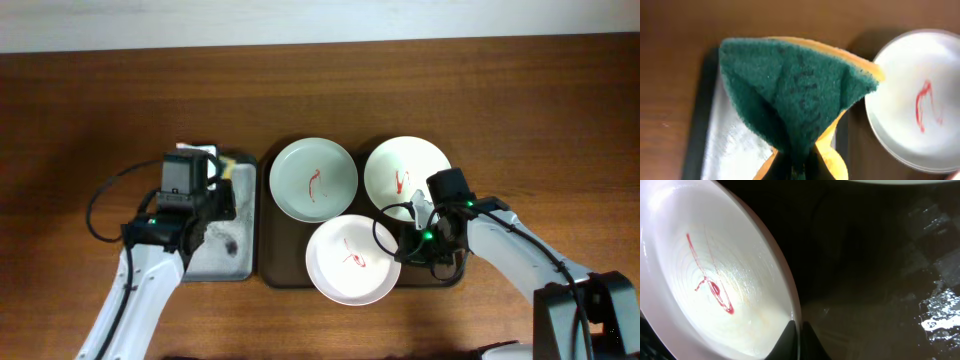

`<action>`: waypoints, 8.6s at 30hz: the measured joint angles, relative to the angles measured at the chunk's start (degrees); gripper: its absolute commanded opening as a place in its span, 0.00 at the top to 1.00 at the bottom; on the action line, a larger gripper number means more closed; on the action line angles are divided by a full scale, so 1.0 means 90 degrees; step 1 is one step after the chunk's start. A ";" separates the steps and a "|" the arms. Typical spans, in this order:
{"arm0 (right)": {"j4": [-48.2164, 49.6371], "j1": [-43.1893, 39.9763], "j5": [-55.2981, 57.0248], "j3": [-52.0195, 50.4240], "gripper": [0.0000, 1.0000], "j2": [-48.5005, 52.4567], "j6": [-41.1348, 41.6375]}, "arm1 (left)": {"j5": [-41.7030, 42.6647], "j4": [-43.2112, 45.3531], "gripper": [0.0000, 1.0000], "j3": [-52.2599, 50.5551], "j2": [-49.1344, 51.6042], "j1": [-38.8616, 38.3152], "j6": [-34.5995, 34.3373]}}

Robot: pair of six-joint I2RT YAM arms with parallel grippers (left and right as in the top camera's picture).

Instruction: Clean dirty plates on tray and stack at the side

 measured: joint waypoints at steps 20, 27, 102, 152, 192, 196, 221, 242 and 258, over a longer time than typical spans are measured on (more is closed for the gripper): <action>0.0015 0.0000 0.0002 0.0000 0.96 0.0000 0.0002 | -0.0415 -0.0595 1.00 0.0049 0.0374 0.0000 -0.0335; 0.0017 0.0000 0.0005 0.0000 0.95 0.0002 0.0000 | 0.0391 -0.1700 1.00 0.0260 0.1209 -0.0007 -0.0658; -0.1243 0.0041 0.3300 0.1226 0.96 -0.2096 0.0143 | 0.0889 -0.1280 1.00 0.0860 0.1943 0.0471 -0.0148; -0.0177 -0.4811 0.2533 0.1481 0.95 -0.0226 0.2064 | 0.0891 -0.0539 1.00 0.0107 0.1940 0.0471 -0.0104; 0.2093 0.1460 0.1360 0.2965 0.96 0.2633 -0.0068 | 0.0891 -0.0539 0.99 0.0087 0.1938 0.0471 -0.0104; 0.0304 0.1472 0.1333 0.3036 0.96 0.2285 -0.0002 | 0.0891 -0.0542 0.99 0.0087 0.1938 0.0471 -0.0104; -0.0823 0.1690 0.1685 0.2778 0.81 0.1955 0.0328 | 0.0891 -0.0537 1.00 0.0083 0.1938 0.0471 -0.0104; -0.0401 0.1705 0.1598 0.2742 0.96 0.2130 0.1027 | 0.3099 0.0398 1.00 0.0095 0.1625 -0.1311 -0.1360; -0.0287 0.1707 0.1494 0.2742 0.96 0.2152 0.1379 | 0.1180 0.1039 1.00 0.0355 0.3084 -0.2761 -0.3354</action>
